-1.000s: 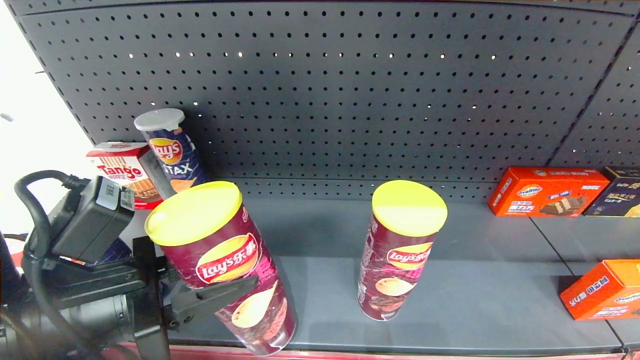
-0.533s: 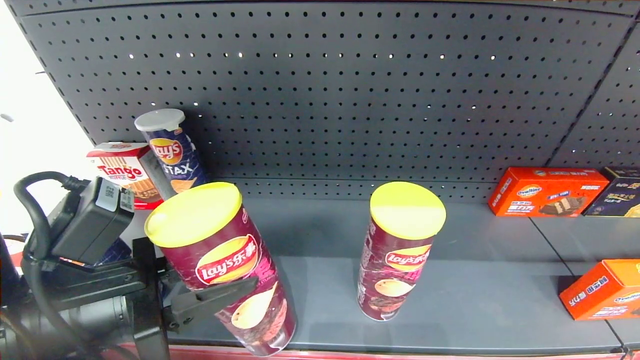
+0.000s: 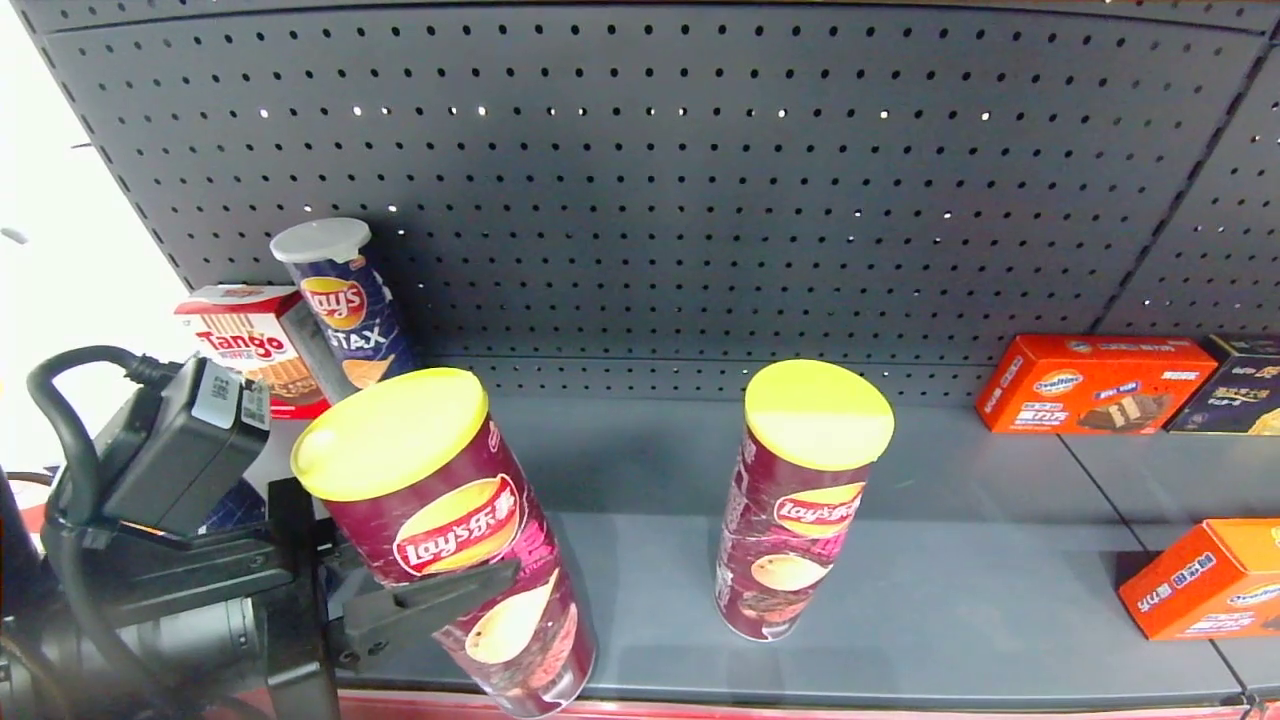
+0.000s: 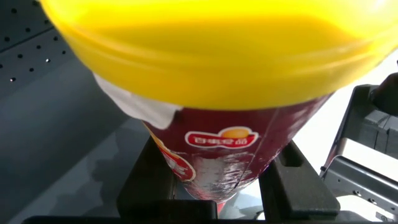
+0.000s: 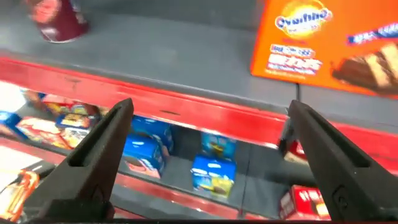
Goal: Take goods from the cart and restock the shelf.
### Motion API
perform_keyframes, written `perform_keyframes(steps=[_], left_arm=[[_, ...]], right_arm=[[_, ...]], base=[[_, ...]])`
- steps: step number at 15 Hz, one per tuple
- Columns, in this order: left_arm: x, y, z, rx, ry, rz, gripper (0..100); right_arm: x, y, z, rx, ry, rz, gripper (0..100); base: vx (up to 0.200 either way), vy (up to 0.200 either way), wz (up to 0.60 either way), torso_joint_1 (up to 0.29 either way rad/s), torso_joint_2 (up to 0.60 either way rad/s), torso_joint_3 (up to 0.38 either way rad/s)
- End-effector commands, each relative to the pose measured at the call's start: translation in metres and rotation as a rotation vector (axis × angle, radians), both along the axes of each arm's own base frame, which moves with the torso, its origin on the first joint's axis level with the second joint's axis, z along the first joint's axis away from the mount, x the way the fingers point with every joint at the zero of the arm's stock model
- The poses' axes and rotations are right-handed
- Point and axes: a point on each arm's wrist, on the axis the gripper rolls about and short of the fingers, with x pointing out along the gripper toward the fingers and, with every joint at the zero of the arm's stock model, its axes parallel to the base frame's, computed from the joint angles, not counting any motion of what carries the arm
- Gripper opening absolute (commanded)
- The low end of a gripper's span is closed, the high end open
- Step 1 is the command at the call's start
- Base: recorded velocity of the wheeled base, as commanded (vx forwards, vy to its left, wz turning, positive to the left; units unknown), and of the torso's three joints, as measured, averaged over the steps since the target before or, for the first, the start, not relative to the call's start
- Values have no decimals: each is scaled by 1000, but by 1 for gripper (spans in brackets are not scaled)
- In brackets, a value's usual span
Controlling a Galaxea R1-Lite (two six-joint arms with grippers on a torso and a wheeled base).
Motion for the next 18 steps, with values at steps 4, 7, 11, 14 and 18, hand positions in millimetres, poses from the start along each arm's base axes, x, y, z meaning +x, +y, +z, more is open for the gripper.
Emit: perform_keyframes(steps=[4, 7, 11, 14, 18], left_arm=[[-2, -1, 0, 1, 0, -11, 0], [-2, -1, 0, -2, -1, -12, 0], [-4, 3, 14, -27, -48, 16, 0], [-1, -1, 27, -45, -81, 8, 0], [21, -15, 52, -70, -125, -9, 0]], right_arm=[[2, 6, 0, -6, 37, -279, 100], [-4, 5, -1, 14, -35, -274, 100], [-4, 5, -1, 11, -37, -274, 100], [-4, 5, -1, 11, -37, -274, 100], [-4, 5, -1, 11, -37, -274, 100]], base=[[0, 0, 0, 0, 0, 0], [0, 0, 0, 0, 0, 0], [0, 0, 0, 0, 0, 0], [0, 0, 0, 0, 0, 0], [0, 0, 0, 0, 0, 0]])
